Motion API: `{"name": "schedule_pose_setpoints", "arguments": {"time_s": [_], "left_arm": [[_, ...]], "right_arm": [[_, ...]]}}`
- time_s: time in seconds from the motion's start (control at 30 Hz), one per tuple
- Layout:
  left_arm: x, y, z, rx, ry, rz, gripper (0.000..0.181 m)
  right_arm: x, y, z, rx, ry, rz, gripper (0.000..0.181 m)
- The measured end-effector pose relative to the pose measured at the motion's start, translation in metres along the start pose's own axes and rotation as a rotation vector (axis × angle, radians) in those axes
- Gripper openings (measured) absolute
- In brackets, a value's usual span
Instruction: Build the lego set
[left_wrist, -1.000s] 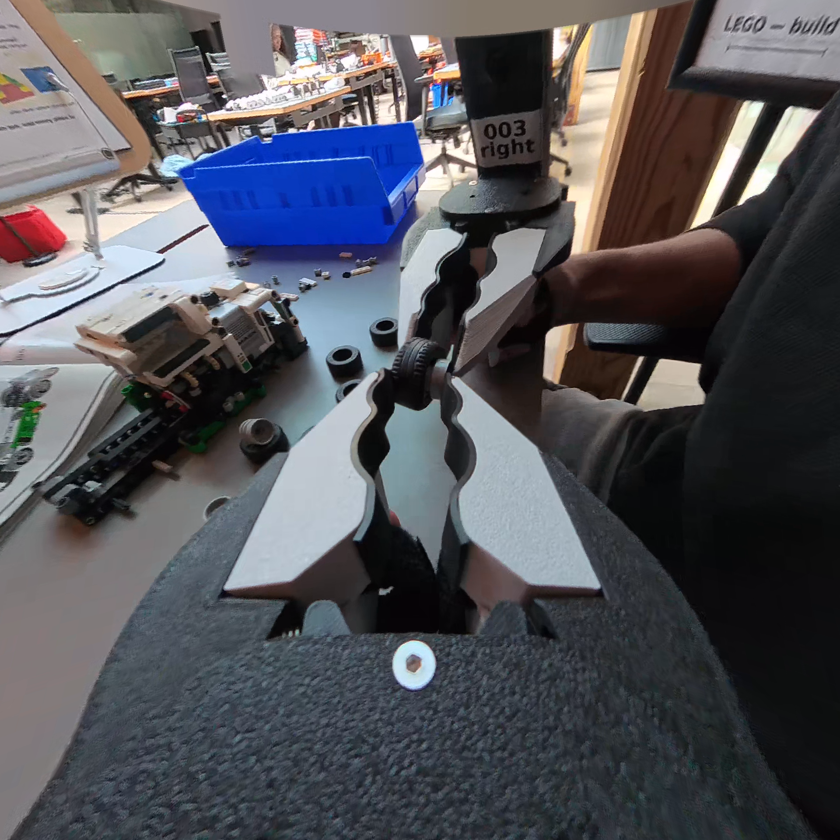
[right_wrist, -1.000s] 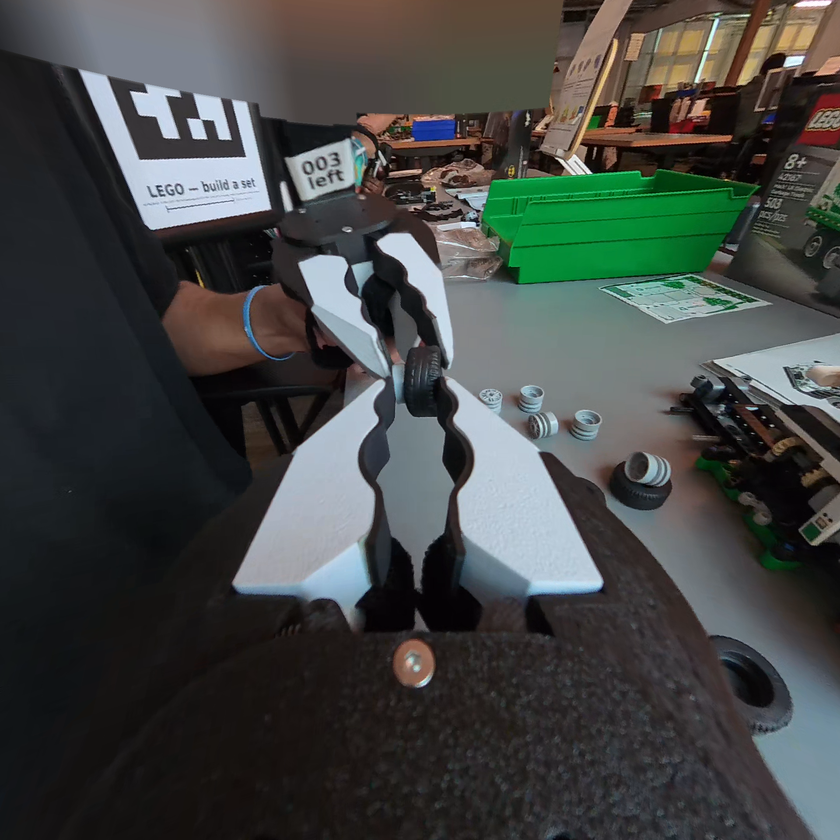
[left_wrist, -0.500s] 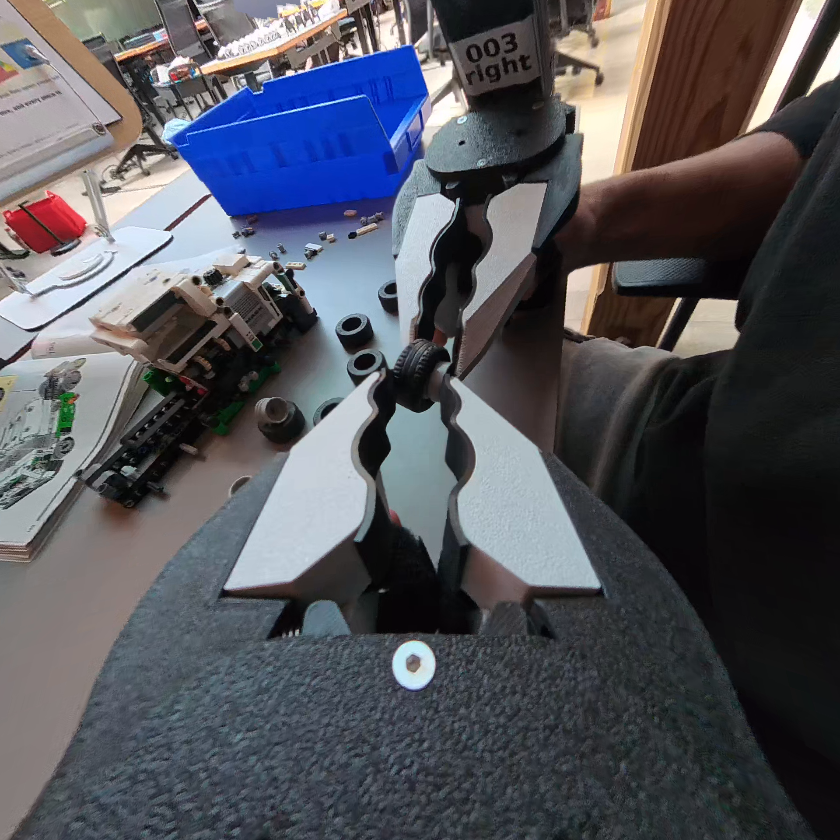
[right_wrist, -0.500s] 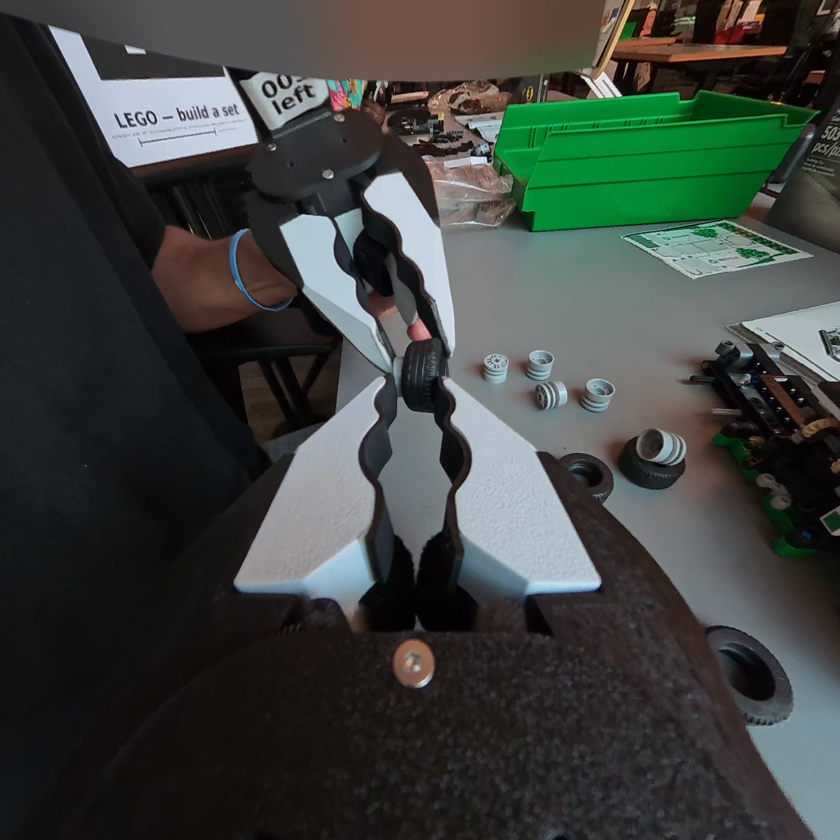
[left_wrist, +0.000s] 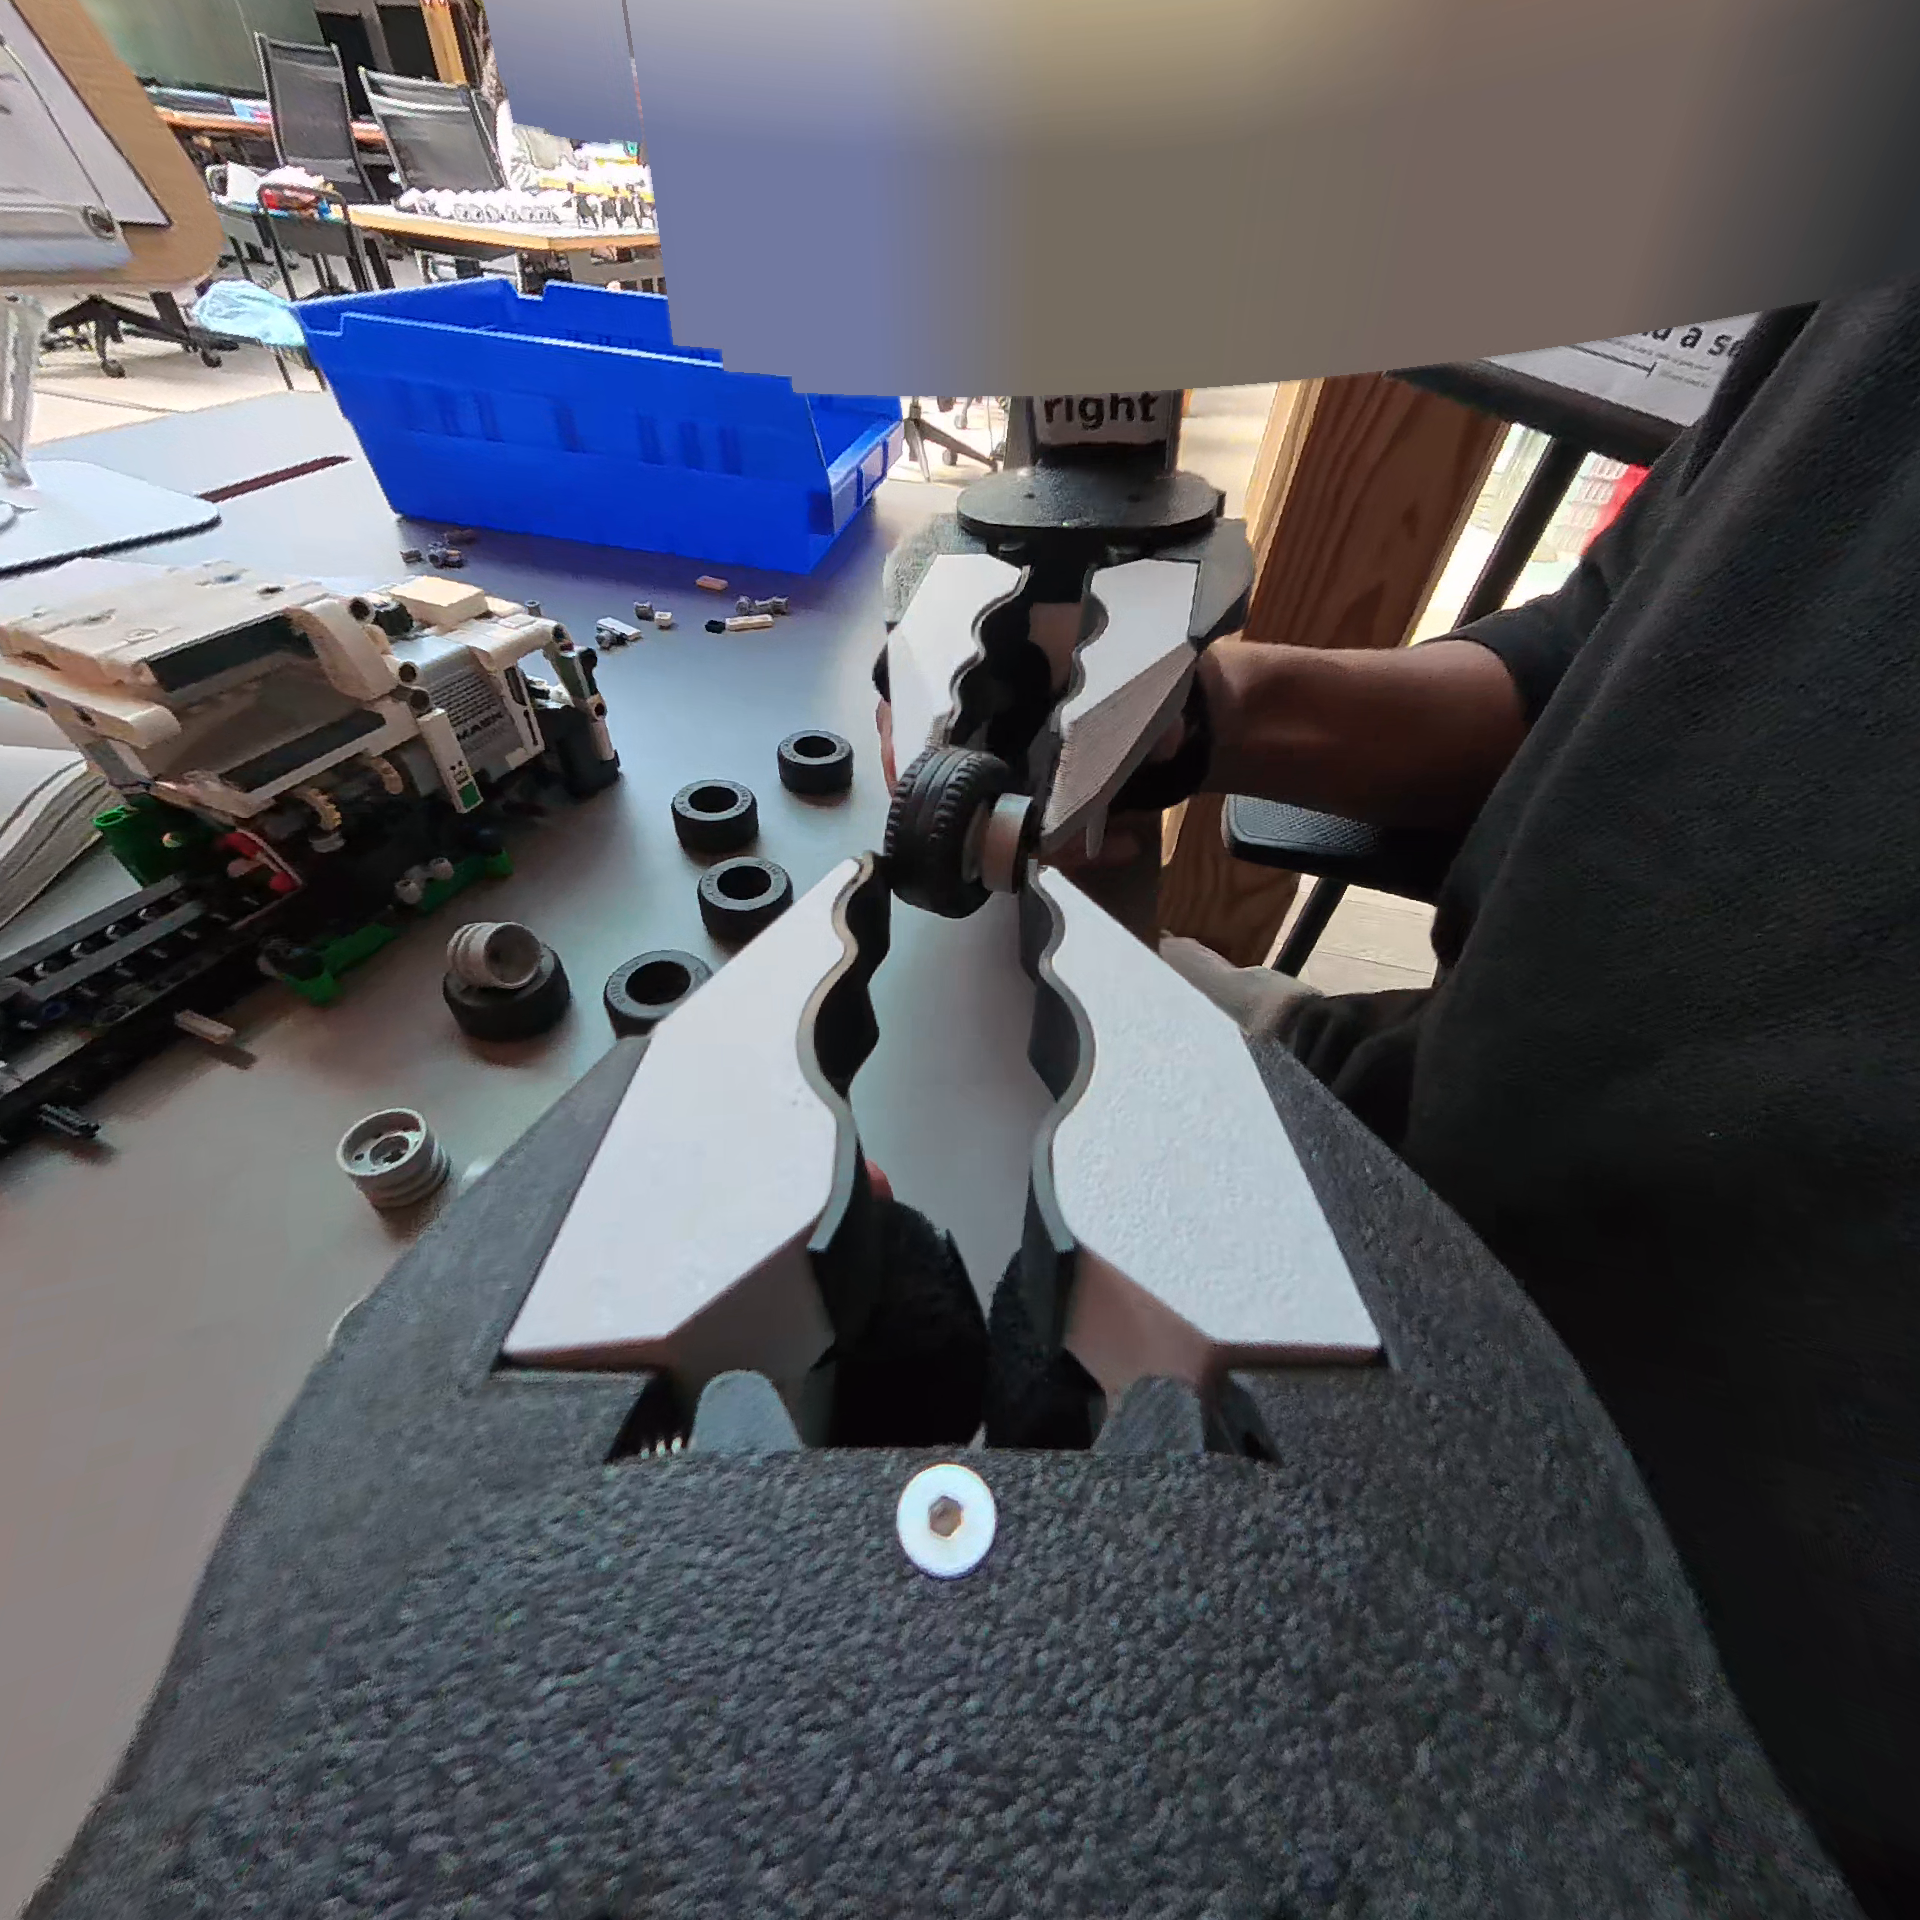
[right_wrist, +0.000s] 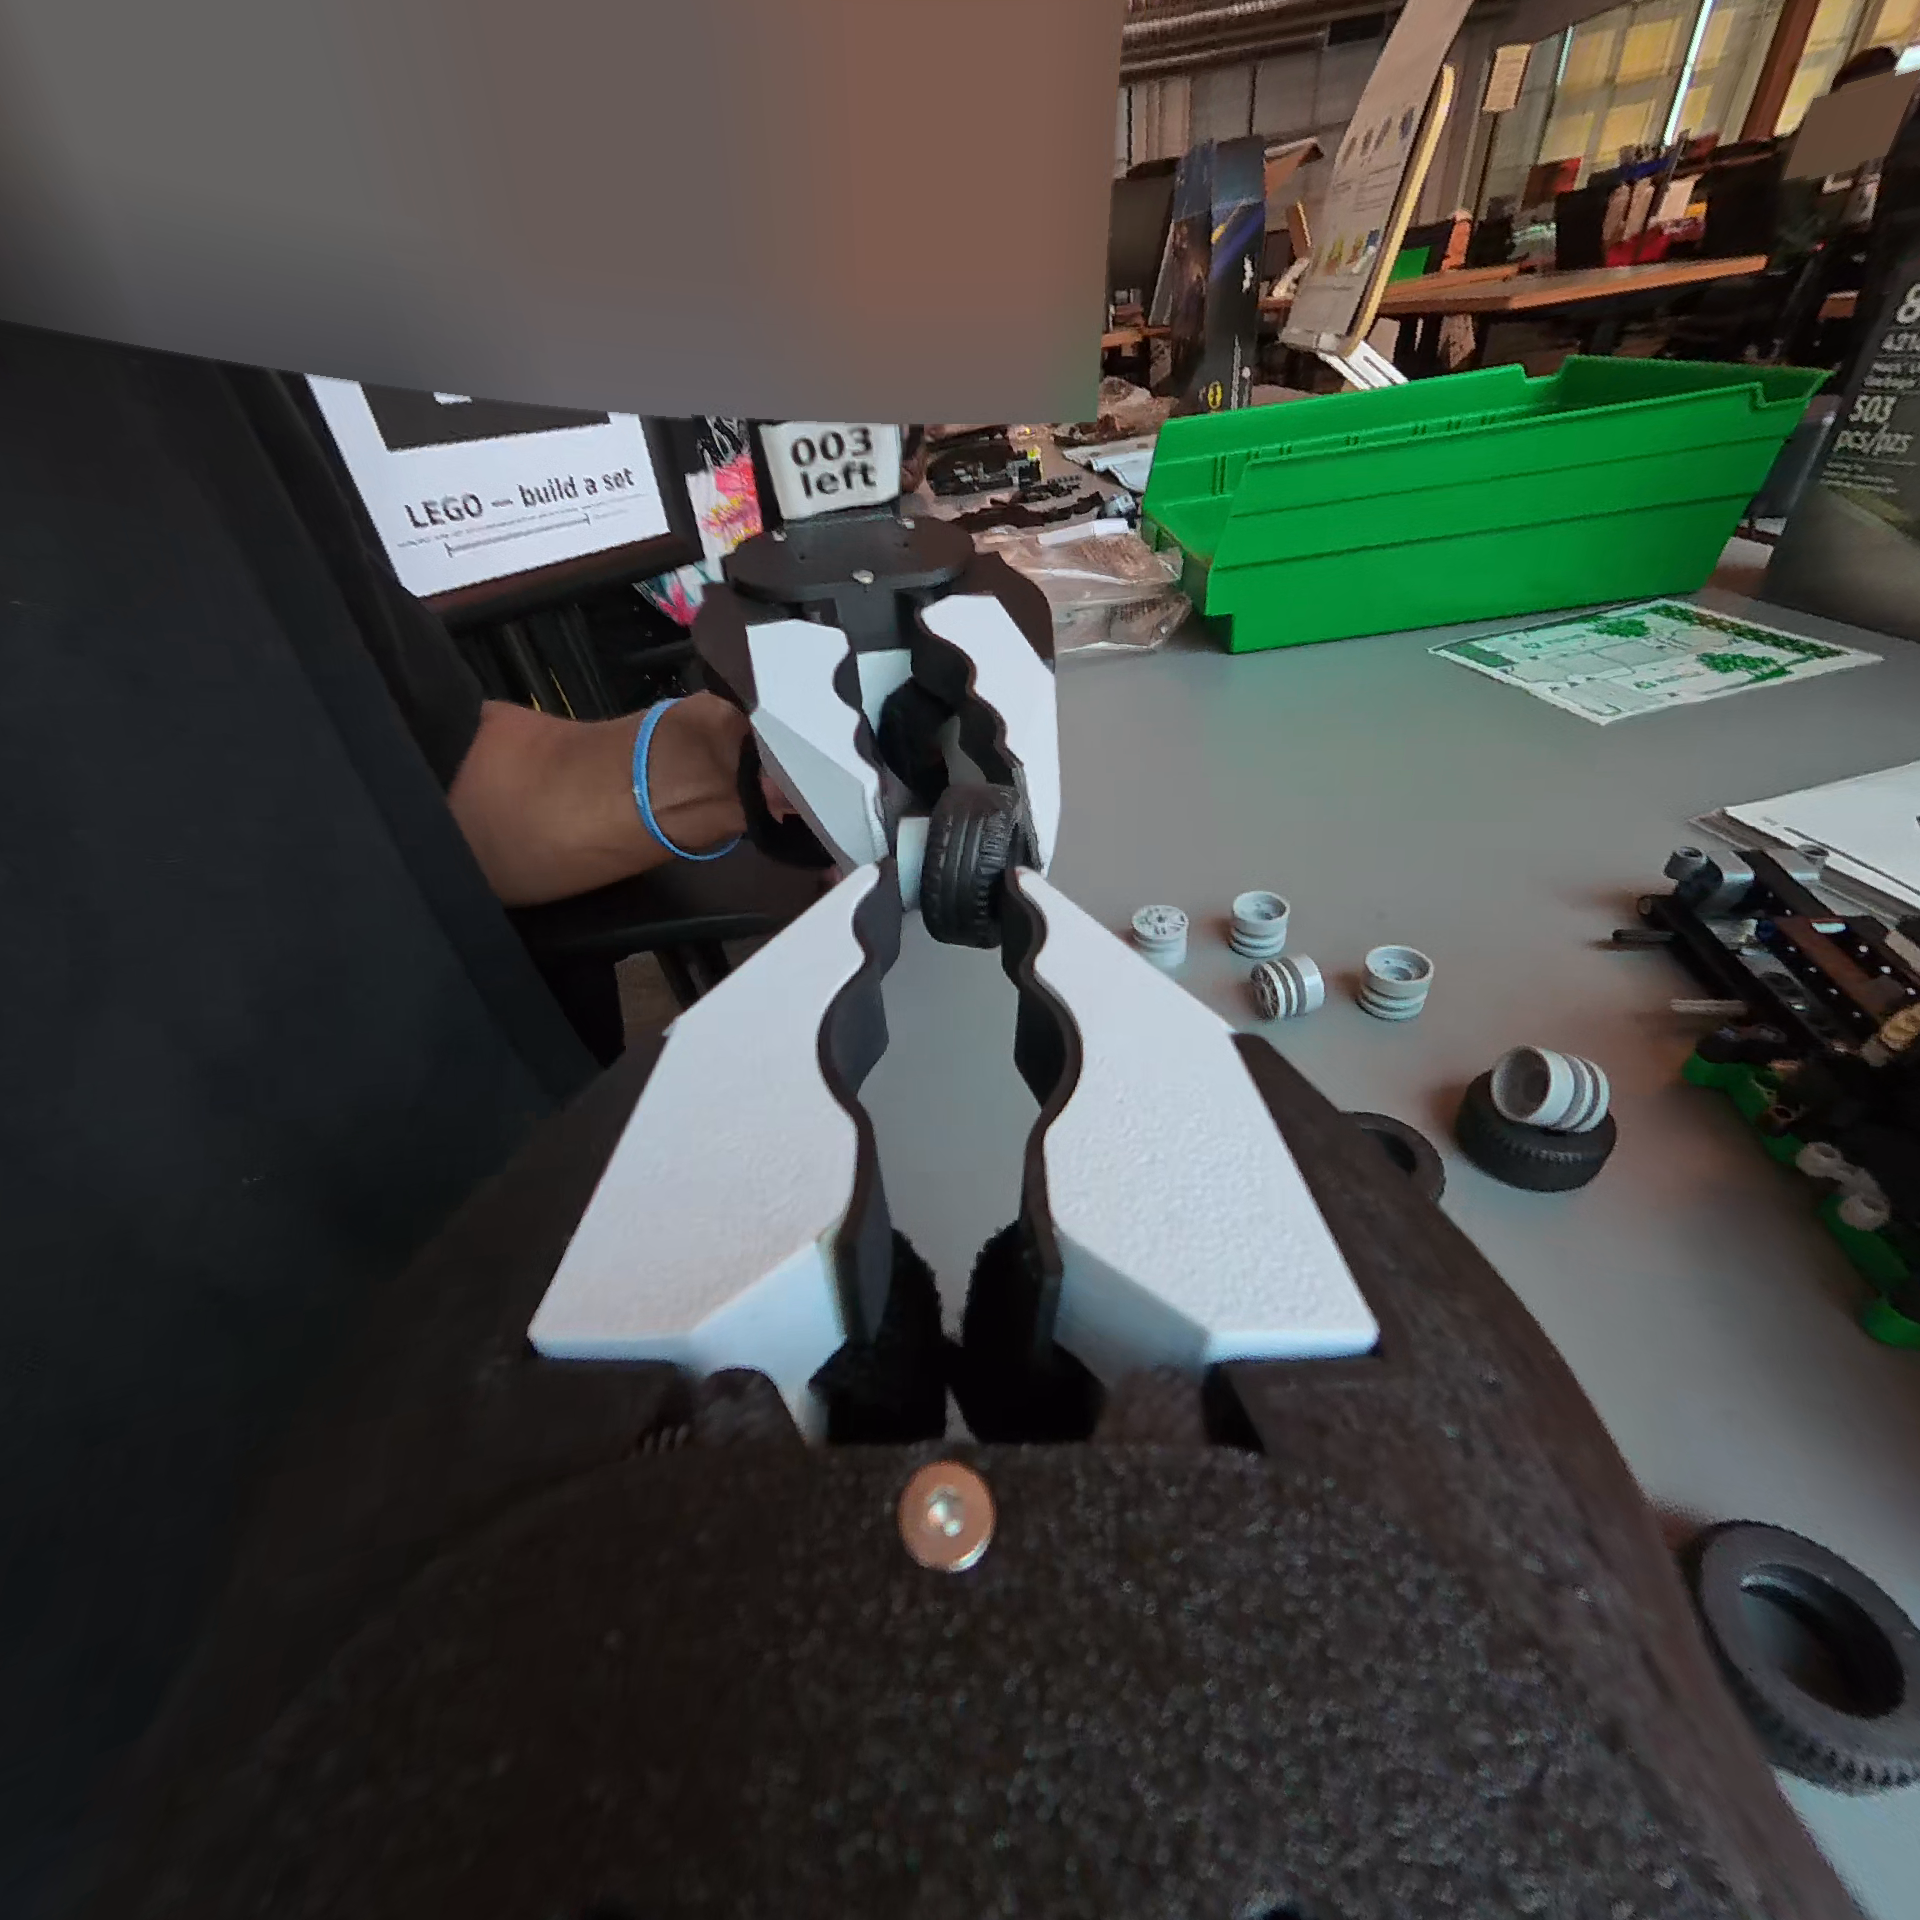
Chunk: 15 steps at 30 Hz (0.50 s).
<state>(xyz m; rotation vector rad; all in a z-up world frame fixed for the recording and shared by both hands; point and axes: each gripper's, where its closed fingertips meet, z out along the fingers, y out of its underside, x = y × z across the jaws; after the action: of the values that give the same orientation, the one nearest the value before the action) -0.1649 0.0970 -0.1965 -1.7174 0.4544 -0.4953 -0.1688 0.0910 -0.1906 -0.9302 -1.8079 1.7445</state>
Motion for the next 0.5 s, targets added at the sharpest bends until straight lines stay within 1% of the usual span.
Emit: {"name": "schedule_pose_setpoints", "arguments": {"time_s": [0.1, 0.13, 0.2, 0.3, 0.4, 0.5], "left_arm": [[-0.009, 0.008, 0.0, -0.058, -0.067, 0.027, 0.023], [-0.01, 0.011, 0.0, -0.085, -0.08, 0.048, 0.023], [-0.011, 0.016, 0.0, -0.139, -0.106, 0.084, 0.023], [-0.013, 0.02, -0.002, -0.19, -0.144, 0.141, 0.023], [-0.012, 0.023, -0.004, -0.24, -0.162, 0.195, 0.023], [-0.012, 0.026, -0.005, -0.273, -0.163, 0.213, 0.023]], "right_arm": [[0.011, 0.011, 0.001, -0.088, 0.073, -0.036, 0.02], [0.012, 0.012, 0.002, -0.114, 0.088, -0.046, 0.025], [0.015, 0.015, 0.005, -0.154, 0.11, -0.061, 0.029], [0.011, 0.018, 0.008, -0.178, 0.104, -0.089, 0.02], [0.009, 0.02, 0.01, -0.191, 0.105, -0.118, 0.021], [0.009, 0.023, 0.01, -0.209, 0.109, -0.136, 0.022]]}}
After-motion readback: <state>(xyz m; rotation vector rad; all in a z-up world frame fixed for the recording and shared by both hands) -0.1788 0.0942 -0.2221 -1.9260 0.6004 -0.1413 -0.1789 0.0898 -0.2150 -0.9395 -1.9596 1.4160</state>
